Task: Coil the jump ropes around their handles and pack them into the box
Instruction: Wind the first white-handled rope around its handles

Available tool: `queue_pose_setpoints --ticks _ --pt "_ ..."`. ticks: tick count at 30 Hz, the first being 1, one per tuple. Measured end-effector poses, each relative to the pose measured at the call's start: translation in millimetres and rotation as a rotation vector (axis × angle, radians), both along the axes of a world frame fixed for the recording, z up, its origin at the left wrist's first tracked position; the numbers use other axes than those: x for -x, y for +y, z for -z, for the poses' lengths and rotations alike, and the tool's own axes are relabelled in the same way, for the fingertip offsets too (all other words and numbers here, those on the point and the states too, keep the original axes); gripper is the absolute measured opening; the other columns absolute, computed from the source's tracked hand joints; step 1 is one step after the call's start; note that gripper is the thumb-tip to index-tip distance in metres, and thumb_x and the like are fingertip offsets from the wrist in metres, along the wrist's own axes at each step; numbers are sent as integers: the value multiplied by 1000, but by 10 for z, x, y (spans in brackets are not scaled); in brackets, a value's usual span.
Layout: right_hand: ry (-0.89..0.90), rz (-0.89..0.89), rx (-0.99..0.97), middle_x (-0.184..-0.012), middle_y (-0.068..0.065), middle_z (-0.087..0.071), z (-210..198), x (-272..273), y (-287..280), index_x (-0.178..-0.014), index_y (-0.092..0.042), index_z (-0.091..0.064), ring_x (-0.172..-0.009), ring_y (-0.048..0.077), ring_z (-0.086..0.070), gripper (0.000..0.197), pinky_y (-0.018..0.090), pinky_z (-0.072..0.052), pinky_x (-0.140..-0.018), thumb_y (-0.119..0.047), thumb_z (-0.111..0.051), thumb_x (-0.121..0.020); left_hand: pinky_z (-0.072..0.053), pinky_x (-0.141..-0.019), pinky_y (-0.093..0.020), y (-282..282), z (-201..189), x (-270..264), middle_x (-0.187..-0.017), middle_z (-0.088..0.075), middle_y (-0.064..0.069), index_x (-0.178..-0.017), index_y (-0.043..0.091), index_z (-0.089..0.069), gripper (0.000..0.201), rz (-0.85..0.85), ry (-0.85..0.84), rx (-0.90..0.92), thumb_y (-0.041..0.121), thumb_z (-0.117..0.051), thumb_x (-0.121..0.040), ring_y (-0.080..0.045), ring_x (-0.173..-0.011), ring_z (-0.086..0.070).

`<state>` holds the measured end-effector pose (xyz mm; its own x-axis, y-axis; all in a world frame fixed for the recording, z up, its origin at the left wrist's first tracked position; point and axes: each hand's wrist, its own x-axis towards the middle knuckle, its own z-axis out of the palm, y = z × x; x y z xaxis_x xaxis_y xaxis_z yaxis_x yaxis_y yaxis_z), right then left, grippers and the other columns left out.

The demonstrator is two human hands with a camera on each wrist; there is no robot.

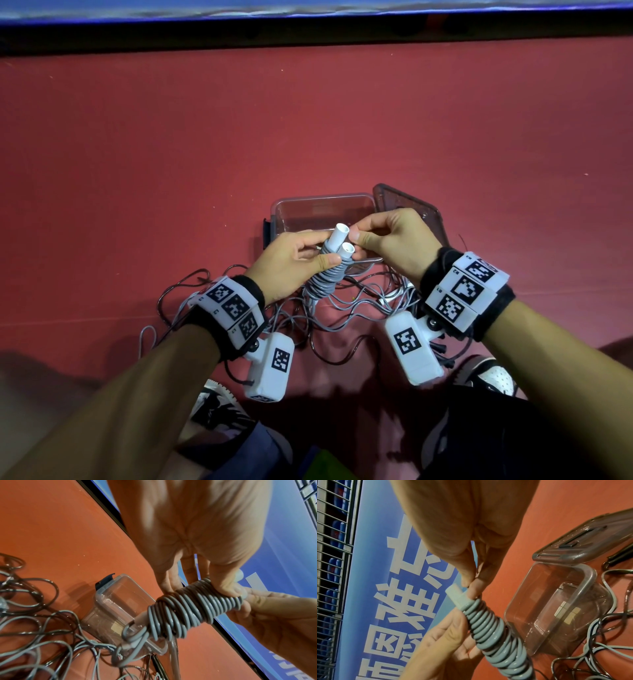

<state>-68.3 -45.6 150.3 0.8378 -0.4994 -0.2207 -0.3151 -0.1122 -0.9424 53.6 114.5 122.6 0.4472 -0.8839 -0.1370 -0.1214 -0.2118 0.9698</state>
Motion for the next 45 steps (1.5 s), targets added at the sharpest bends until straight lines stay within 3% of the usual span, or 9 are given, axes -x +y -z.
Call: queue_pose_setpoints --ticks 5,16,22,28,31,34,38,42,45 --pt "-7 -12 -58 -71 9 -69 -13 -4 -2 -88 -1 -69 -57 8 -67 15 19 -57 -63 10 -59 -93 -46 -101 -15 -9 -16 -25 -127 -68 -3 -134 10 -63 44 -5 -15 -16 8 -71 -91 -2 -111 -66" --pt "-79 -14 -42 -68 11 -61 -58 -8 37 -91 0 -63 -53 6 -60 15 17 -53 -60 12 -54 -94 -45 -112 -40 14 38 -74 -133 -67 -5 -139 4 -57 45 57 163 -41 15 -66 -96 -19 -123 -64" --pt "-110 49 -96 -68 16 -61 -51 -34 6 -83 -4 -60 -50 11 -59 17 20 -51 -55 11 -67 -86 -49 -107 -31 1 -10 -30 -125 -72 -4 -133 9 -62 38 33 141 -21 7 -65 -96 -15 -117 -67" --pt "-73 91 80 -63 5 -60 25 -31 -23 -72 -15 -60 -57 14 -53 26 24 -47 -57 -5 -84 -76 -48 -109 -37 -7 -28 -9 -124 -72 -1 -131 17 -63 38 25 104 -27 11 -69 -94 -17 -117 -67" --pt "-81 94 81 -62 10 -59 44 -30 -25 -70 -14 -59 -54 12 -50 28 21 -44 -55 -7 -86 -74 -51 -106 -36 -2 -25 -9 -120 -74 -5 -124 19 -66 34 17 93 -21 7 -70 -93 -25 -114 -69" --pt "-93 66 76 -60 11 -58 50 -27 -4 -71 -11 -60 -53 11 -49 26 19 -44 -54 -6 -85 -75 -52 -105 -35 -6 -8 -13 -118 -74 -3 -125 21 -66 35 7 74 -24 8 -71 -93 -20 -111 -70" --pt "-49 13 65 -65 5 -68 68 -23 -25 -73 -19 -65 -63 15 -61 24 34 -55 -69 -4 -82 -78 -53 -103 -37 7 32 -29 -113 -74 -17 -125 25 -68 37 -7 55 -31 16 -76 -90 -17 -100 -71" --pt "-60 -38 -38 -78 11 -72 13 -40 -14 -82 -12 -65 -75 23 -66 25 44 -57 -82 5 -82 -74 -53 -90 -23 4 8 -7 -106 -76 1 -116 17 -70 28 -29 61 18 5 -73 -91 -5 -93 -70" --pt "-64 -64 -16 -79 7 -72 15 -39 -6 -81 -16 -65 -76 22 -65 32 48 -56 -86 8 -83 -70 -51 -83 -17 -9 -3 -2 -100 -74 6 -115 12 -69 26 -38 68 42 2 -72 -90 -1 -88 -69"
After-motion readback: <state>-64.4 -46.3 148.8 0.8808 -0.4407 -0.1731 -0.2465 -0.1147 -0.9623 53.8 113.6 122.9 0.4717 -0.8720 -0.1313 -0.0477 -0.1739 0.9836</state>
